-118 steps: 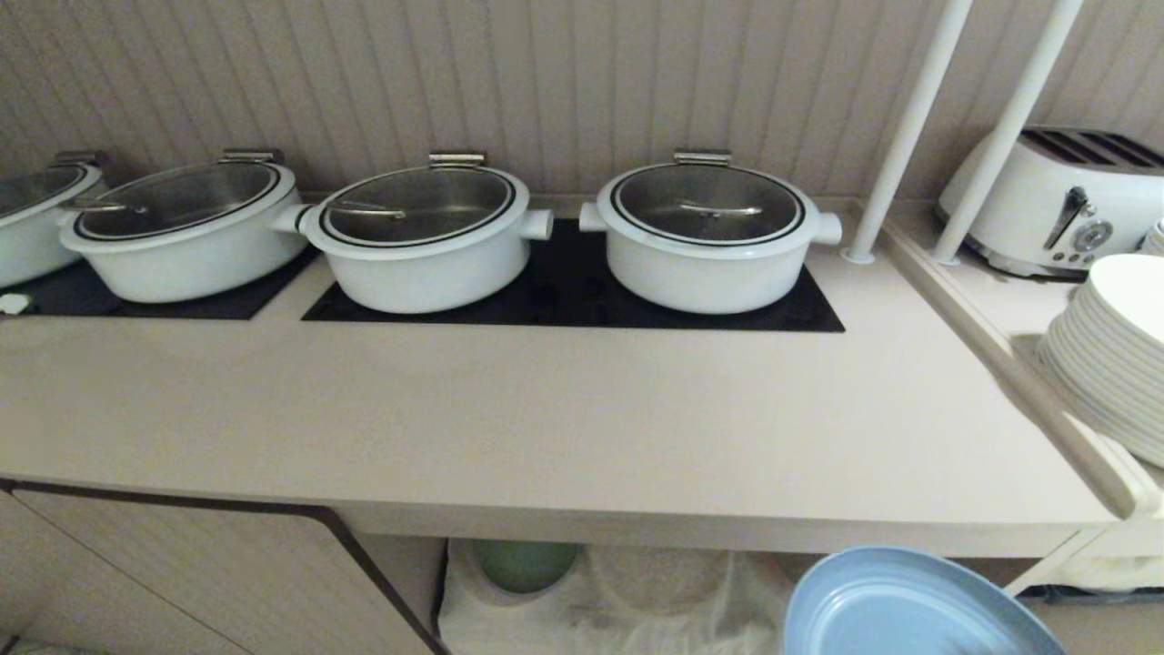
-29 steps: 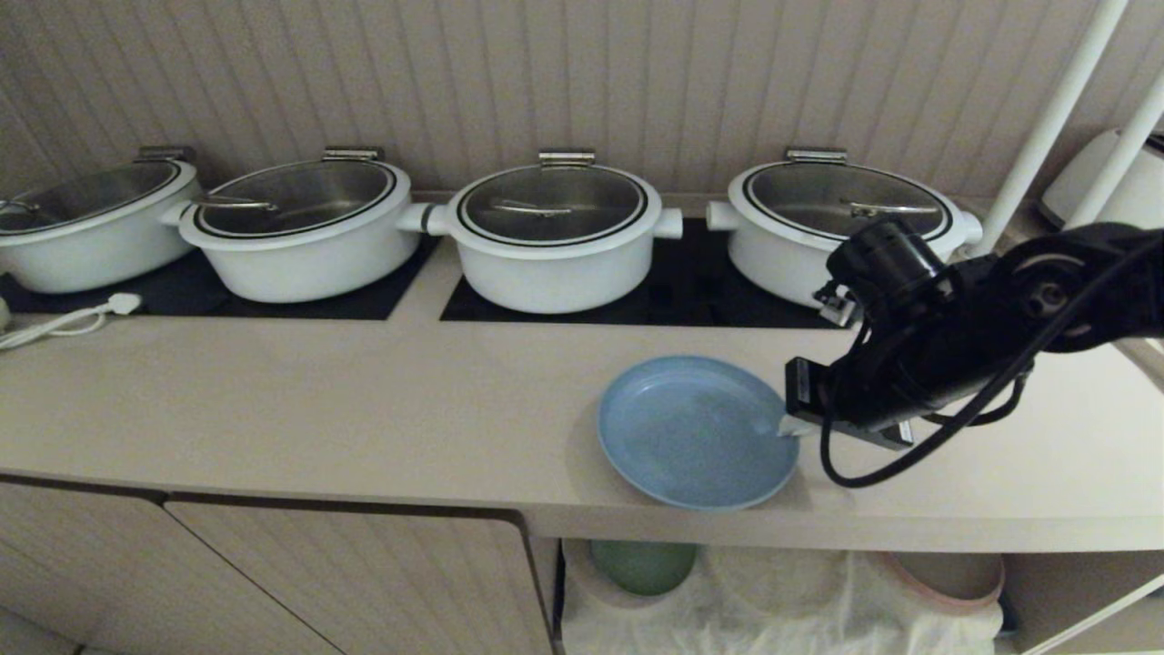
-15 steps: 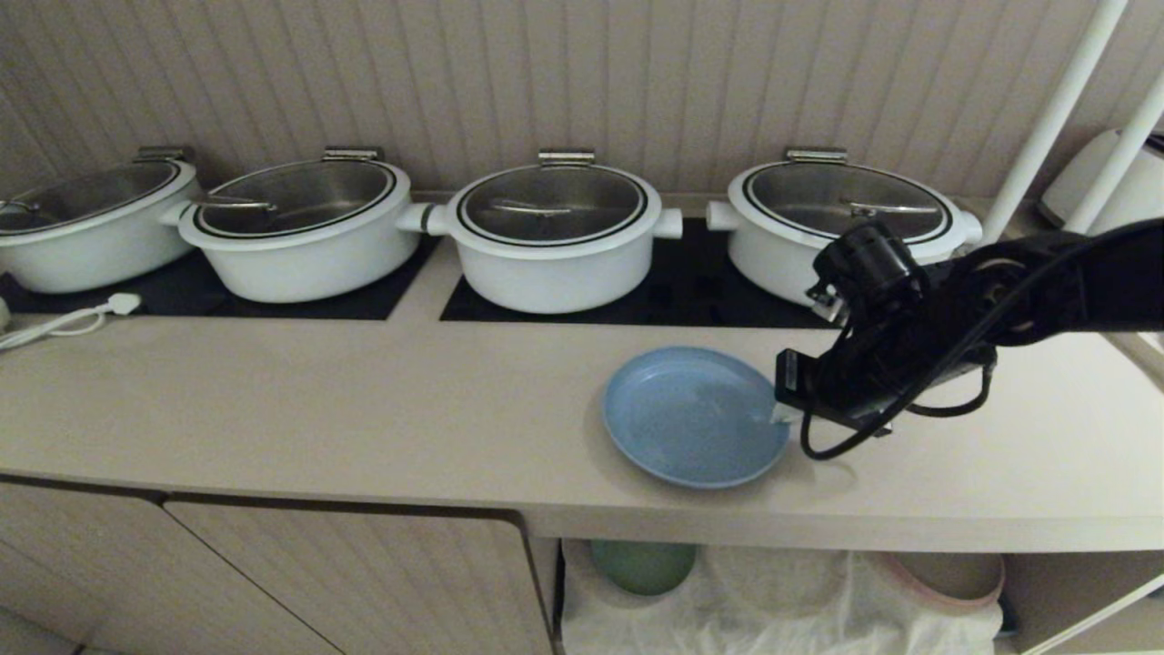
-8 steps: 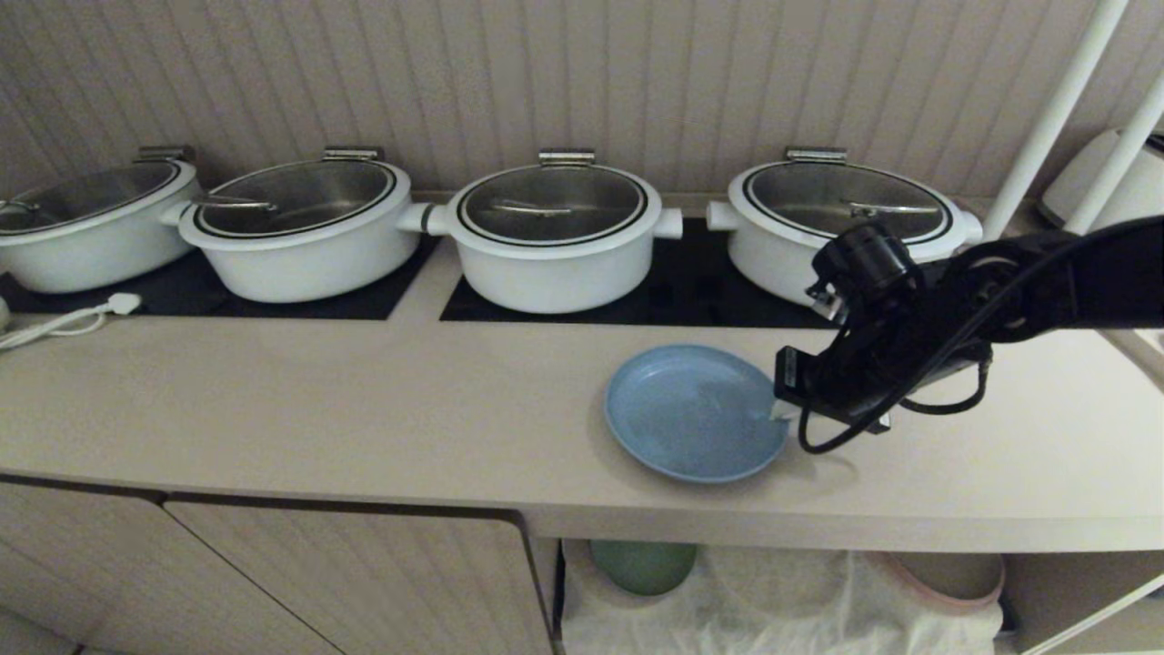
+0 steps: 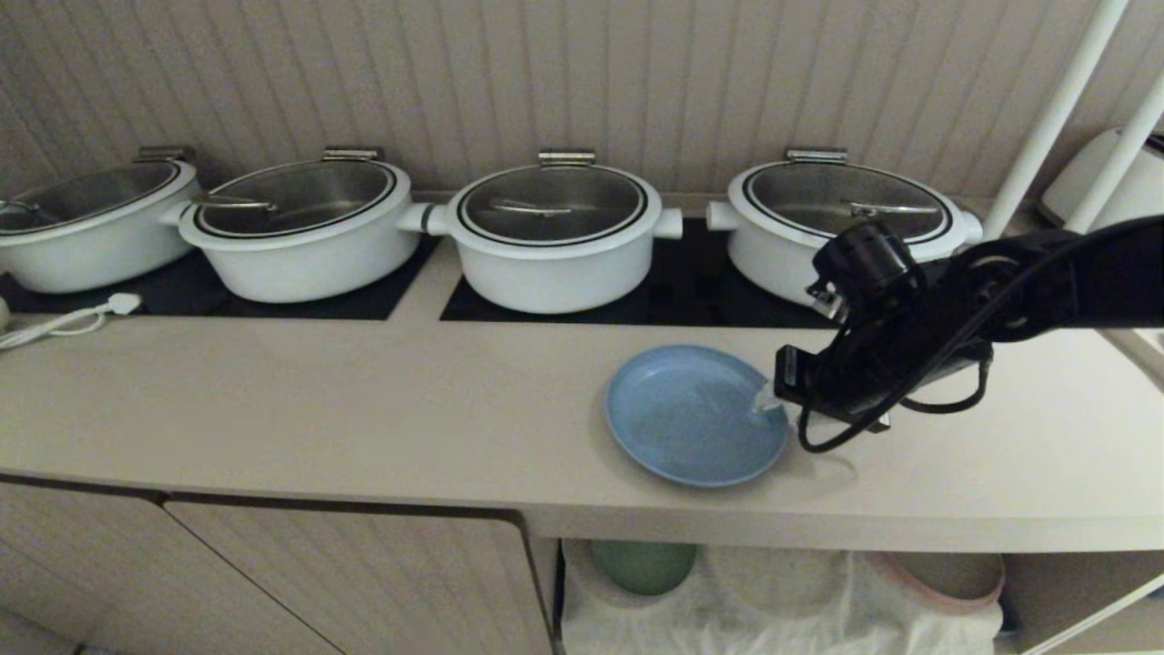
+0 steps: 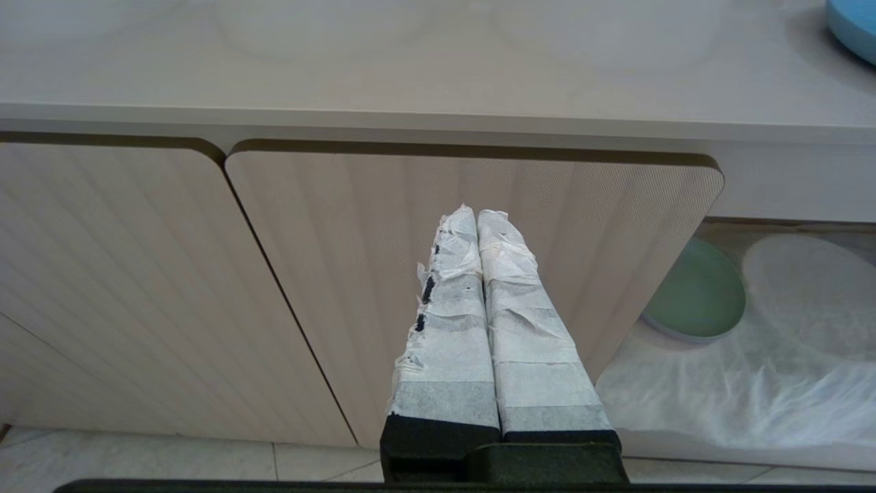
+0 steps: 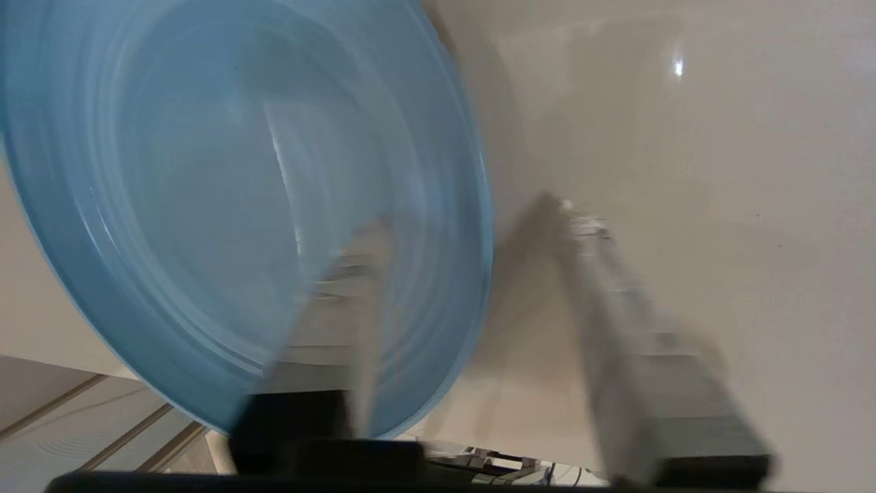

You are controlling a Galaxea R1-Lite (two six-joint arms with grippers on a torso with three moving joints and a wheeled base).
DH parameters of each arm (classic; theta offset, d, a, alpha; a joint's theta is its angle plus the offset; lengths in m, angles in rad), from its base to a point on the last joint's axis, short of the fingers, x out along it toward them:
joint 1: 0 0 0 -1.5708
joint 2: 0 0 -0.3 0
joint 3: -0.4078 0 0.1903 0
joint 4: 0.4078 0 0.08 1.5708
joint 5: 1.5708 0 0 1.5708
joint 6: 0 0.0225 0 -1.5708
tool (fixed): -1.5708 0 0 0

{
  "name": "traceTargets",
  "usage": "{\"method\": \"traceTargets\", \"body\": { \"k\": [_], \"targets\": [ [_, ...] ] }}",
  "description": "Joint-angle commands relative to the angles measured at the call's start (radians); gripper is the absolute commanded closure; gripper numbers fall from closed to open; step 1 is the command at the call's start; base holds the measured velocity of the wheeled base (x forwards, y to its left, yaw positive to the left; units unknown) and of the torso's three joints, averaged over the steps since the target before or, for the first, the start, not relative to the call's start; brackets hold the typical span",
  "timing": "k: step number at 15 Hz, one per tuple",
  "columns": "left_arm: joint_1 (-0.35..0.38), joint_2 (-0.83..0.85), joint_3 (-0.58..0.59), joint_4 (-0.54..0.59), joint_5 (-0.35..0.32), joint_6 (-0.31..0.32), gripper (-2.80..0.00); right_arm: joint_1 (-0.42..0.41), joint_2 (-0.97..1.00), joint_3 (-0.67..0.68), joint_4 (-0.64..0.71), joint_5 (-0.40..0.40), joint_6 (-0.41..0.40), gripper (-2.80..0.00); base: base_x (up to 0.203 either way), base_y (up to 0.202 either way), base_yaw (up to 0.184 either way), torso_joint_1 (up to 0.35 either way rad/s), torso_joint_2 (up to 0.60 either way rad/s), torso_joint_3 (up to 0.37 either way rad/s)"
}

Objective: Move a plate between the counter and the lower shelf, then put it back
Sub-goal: Put the plate

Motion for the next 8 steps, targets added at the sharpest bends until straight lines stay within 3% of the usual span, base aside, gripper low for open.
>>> {"method": "traceTargets", "body": {
  "k": [1, 8],
  "targets": [
    [0.0, 0.0, 0.0, 0.0, 0.0, 0.0, 0.0, 0.0, -0.007, 0.0, 0.003, 0.001, 0.003, -2.8, 0.0, 0.0, 0.0, 0.0, 0.0, 0.0],
    [0.0, 0.0, 0.0, 0.0, -0.001, 0.0, 0.0, 0.0, -0.066, 0.014, 0.015, -0.001, 0.0, -2.8, 0.0, 0.0, 0.0, 0.0, 0.0, 0.0]
  ]
}}
